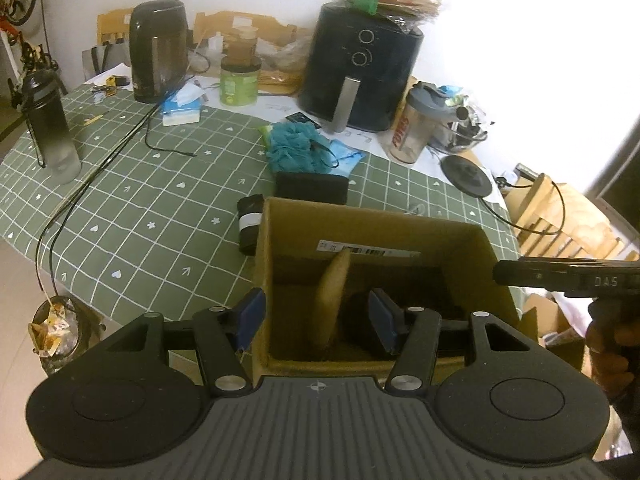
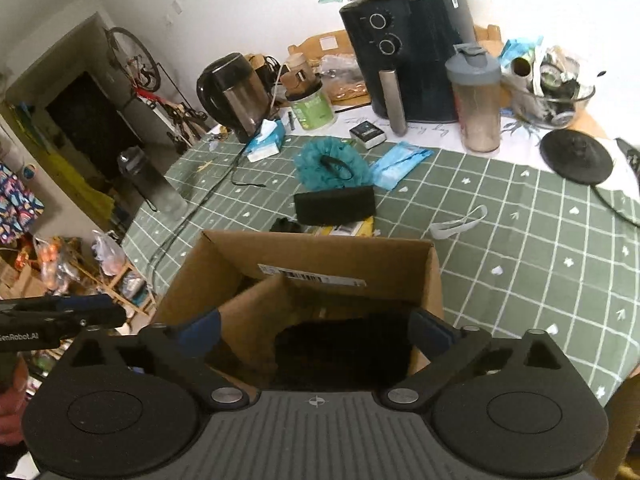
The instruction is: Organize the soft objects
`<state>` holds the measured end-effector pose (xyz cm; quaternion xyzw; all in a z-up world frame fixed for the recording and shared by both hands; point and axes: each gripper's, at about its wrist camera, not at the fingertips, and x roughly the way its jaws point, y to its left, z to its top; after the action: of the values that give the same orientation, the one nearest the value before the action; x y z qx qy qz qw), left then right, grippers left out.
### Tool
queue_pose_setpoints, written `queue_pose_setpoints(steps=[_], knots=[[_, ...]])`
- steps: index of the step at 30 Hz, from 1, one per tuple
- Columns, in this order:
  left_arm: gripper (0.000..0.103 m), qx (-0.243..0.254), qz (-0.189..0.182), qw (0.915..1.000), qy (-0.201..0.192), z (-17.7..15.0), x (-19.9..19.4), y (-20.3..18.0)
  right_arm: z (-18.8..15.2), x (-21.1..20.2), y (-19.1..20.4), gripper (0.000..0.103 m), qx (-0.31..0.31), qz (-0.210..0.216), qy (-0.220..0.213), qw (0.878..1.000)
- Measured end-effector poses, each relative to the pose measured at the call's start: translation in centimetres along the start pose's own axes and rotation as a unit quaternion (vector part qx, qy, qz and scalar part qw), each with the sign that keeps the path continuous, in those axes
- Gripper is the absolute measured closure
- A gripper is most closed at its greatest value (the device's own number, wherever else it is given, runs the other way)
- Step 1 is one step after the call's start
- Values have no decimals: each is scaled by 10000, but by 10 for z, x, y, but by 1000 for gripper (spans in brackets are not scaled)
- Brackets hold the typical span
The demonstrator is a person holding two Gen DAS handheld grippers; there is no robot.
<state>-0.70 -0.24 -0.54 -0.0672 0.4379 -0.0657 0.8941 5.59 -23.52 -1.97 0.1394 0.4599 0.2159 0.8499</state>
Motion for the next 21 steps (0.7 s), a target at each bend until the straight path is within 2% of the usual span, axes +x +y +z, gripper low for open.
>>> queue_pose_setpoints(steps=[11,21], knots=[[47,-59,136,9999,-88,3,-2,-9,1,-1,-3,0,-103,-386,16,9992],[47,-12,203,9997,-143,9,-2,-12,0,-3,-17,0,189,-535,-56,9984]])
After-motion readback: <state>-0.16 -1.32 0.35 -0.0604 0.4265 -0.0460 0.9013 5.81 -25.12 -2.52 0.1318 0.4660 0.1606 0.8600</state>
